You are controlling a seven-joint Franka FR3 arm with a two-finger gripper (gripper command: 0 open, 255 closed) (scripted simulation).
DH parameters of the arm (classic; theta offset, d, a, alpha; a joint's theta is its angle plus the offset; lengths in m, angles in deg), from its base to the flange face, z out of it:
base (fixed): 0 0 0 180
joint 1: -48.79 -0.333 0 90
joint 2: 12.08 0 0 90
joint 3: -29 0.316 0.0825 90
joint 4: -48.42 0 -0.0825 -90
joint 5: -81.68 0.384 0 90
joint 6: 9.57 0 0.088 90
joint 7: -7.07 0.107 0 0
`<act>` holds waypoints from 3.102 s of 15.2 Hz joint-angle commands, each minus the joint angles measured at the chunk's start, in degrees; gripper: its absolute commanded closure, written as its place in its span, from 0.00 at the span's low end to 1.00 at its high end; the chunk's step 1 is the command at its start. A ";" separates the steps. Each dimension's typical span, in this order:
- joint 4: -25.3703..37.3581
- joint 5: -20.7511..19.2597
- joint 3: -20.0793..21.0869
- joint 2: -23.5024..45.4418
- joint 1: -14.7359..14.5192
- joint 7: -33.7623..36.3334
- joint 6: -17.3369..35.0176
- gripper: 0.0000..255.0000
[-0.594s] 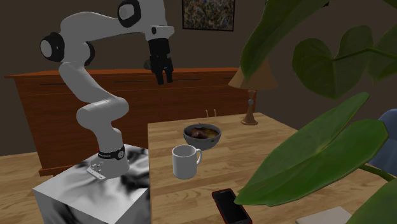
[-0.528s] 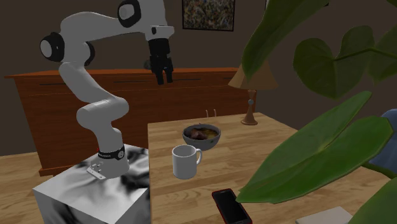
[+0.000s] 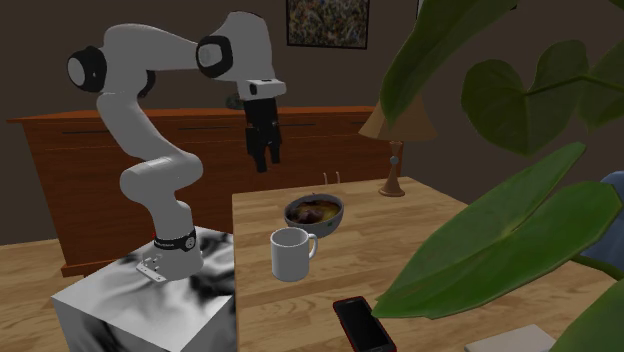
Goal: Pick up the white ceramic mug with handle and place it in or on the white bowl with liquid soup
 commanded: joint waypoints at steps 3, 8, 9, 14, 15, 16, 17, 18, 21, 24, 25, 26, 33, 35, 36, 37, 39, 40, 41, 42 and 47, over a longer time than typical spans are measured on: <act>-3.16 -0.18 -1.41 4.34 0.66 -0.83 6.47 0.00; -5.80 -0.15 -3.36 11.82 1.43 -2.22 15.12 0.00; -6.12 -0.08 -3.75 13.52 1.56 -2.54 16.85 0.00; -6.64 0.70 -5.56 22.22 1.99 -4.26 24.67 0.00; -7.01 0.76 -5.58 22.73 1.97 -4.31 25.54 0.00; -7.36 0.82 -5.60 23.26 1.94 -4.36 26.42 0.00; -7.70 0.88 -5.63 23.80 1.92 -4.41 27.29 0.00; -8.03 0.96 -5.65 24.35 1.88 -4.46 28.17 0.00; -8.92 1.20 -5.73 26.11 1.78 -4.64 30.82 0.00; -9.08 1.25 -5.74 26.47 1.76 -4.68 31.33 0.00; -9.08 1.25 -5.74 26.47 1.76 -4.68 31.33 0.00; -9.08 1.25 -5.74 26.47 1.76 -4.68 31.33 0.00; -9.08 1.25 -5.74 26.46 1.76 -4.68 31.32 1.00; -9.08 1.25 -5.74 26.46 1.77 -4.68 31.32 1.00; -9.08 1.25 -5.74 26.46 1.77 -4.68 31.32 1.00; -9.08 1.25 -5.74 26.46 1.76 -4.68 31.32 1.00; -9.08 1.25 -5.74 26.47 1.76 -4.68 31.33 1.00; -8.76 1.17 -5.71 25.89 1.79 -4.60 30.44 1.00; -8.42 1.09 -5.67 25.35 1.81 -4.53 29.56 1.00; -8.07 1.02 -5.64 24.82 1.83 -4.46 28.67 1.00; -6.12 0.74 -5.48 22.39 1.93 -4.15 24.31 1.00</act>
